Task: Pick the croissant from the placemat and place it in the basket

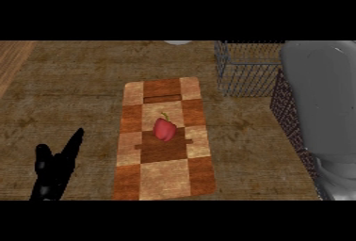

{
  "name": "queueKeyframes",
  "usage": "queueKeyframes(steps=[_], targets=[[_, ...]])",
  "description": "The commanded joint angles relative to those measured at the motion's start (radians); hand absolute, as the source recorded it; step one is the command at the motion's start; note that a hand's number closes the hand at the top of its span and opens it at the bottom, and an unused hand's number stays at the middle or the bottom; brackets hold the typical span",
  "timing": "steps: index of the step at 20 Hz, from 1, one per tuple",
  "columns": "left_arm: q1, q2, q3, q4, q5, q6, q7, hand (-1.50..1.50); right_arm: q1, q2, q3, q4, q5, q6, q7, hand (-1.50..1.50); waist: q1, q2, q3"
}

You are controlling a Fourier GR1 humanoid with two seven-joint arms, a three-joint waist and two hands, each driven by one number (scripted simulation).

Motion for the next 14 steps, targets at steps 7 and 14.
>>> queueKeyframes(steps=[7,14], targets=[[0.039,0.008,0.028,0.045,0.029,-0.044,0.030,0.00,0.047,0.042,-0.125,0.147,-0.116,-0.156,-0.150,1.50,-0.007,0.004,-0.014],[0.011,-0.036,0.002,0.067,-0.013,-0.018,0.016,0.00,0.098,-0.002,-0.202,0.342,-0.192,-0.231,-0.409,1.50,0.000,0.010,-0.014]])
